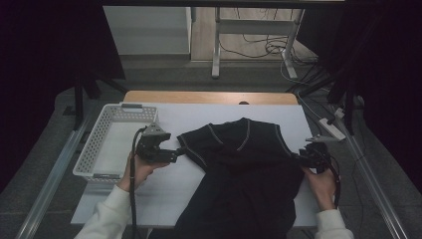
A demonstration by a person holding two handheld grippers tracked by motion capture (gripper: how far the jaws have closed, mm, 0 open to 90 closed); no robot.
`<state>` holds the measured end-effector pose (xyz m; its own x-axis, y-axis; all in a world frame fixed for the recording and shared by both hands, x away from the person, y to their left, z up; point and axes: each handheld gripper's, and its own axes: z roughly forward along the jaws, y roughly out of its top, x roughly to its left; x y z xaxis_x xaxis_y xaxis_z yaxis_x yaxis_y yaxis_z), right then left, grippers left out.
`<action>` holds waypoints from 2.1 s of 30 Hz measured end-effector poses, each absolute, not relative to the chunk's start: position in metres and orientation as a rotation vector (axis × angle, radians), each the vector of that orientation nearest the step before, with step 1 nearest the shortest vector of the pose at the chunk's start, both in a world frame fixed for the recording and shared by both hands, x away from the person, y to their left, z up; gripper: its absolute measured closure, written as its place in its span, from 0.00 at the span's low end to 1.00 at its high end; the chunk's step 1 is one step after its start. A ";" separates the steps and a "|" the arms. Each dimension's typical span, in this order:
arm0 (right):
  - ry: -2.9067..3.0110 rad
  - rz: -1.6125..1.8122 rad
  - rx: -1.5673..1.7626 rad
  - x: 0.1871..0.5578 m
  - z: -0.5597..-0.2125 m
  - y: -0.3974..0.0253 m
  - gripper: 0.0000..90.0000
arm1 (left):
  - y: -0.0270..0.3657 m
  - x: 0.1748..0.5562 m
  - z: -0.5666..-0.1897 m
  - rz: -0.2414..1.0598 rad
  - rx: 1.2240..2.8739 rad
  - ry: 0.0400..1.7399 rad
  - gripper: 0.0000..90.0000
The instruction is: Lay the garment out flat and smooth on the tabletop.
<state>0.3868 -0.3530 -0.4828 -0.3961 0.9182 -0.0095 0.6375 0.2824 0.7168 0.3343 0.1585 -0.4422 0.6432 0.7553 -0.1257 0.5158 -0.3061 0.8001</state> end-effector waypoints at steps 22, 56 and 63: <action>2.299 1.083 1.105 0.350 -0.472 -0.289 0.44 | 0.129 0.339 -0.454 0.307 2.043 0.974 0.22; 2.429 1.038 0.944 0.324 -0.485 -0.251 0.41 | 0.099 0.371 -0.509 0.270 2.168 1.087 0.22; 2.440 1.008 0.942 0.325 -0.487 -0.250 0.41 | 0.088 0.380 -0.518 0.284 2.211 1.086 0.20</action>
<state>0.3250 -0.2500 -0.4874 -0.7236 0.6880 -0.0544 0.4490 0.5291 0.7200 0.3805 0.0876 -0.5185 0.6335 0.7689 -0.0869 0.6281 -0.4454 0.6380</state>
